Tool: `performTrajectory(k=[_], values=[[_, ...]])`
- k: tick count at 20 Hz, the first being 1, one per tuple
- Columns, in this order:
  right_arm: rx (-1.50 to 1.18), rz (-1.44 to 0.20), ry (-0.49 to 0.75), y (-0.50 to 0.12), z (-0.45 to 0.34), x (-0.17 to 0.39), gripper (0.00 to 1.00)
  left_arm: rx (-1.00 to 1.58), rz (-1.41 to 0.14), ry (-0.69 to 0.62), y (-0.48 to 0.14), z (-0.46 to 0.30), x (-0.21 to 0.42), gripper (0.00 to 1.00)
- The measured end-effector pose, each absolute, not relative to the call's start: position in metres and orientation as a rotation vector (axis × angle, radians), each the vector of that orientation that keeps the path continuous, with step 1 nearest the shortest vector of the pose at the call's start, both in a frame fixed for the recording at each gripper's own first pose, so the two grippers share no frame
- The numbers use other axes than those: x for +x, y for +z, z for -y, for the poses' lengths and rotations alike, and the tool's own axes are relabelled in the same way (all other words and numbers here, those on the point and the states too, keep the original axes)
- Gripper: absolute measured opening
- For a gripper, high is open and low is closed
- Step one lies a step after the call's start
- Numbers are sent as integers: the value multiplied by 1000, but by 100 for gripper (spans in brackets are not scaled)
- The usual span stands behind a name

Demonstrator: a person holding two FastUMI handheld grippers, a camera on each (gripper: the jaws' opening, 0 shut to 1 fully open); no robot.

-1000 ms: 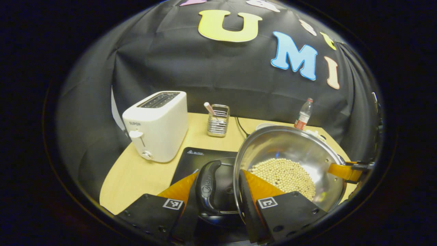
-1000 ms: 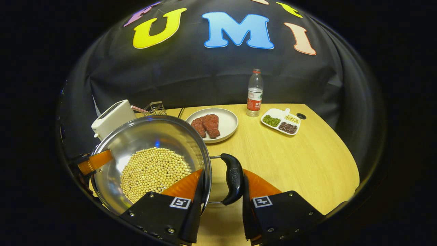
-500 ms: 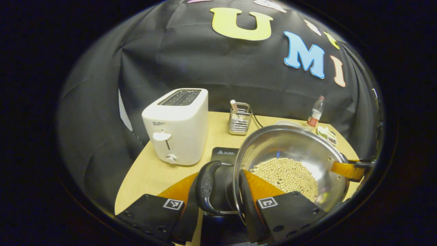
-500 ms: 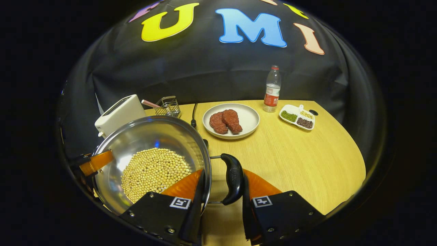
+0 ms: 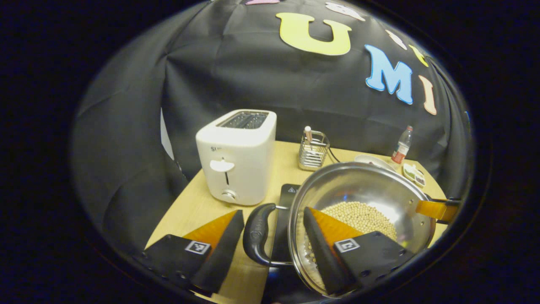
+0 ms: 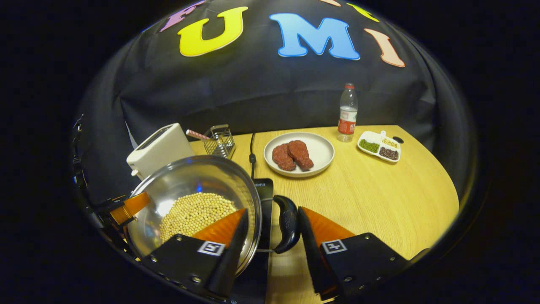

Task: First push the handle of the pot to place it horizontally, then grasp the pot with both hands and set it on the induction cooktop.

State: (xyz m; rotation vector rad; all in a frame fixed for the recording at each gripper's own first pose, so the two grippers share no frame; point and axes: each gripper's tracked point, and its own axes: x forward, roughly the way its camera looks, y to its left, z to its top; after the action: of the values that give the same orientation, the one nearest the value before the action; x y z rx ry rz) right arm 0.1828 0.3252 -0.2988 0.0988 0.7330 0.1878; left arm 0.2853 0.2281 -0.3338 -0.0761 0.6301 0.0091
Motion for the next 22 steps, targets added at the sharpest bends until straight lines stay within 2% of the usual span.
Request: performTrajectory(k=[1, 2, 4, 5, 9, 14, 16, 19, 22], values=[[95, -692, 186, -287, -320, 189, 83, -66, -595, 17, -323, -227, 288, 100], [85, -653, 191, -273, -314, 191, 96, -57, -565, 11, -306, -221, 283, 99], [68, -596, 195, -249, -298, 190, 96, -25, -506, 7, -277, -211, 283, 95], [65, -565, 192, -236, -287, 189, 96, -8, -476, 7, -264, -204, 282, 97], [54, -455, 190, -193, -238, 182, 96, 2, -363, -23, -206, -153, 265, 95], [-12, -340, 225, -144, -173, 149, 96, -25, -277, -28, -153, -84, 228, 95], [-18, -306, 238, -130, -149, 133, 96, -38, -242, -34, -133, -53, 211, 99], [-28, -271, 246, -114, -109, 113, 96, -27, -204, -37, -109, -12, 181, 94], [-23, -233, 250, -97, -74, 94, 96, -18, -173, -43, -87, 24, 147, 97]])
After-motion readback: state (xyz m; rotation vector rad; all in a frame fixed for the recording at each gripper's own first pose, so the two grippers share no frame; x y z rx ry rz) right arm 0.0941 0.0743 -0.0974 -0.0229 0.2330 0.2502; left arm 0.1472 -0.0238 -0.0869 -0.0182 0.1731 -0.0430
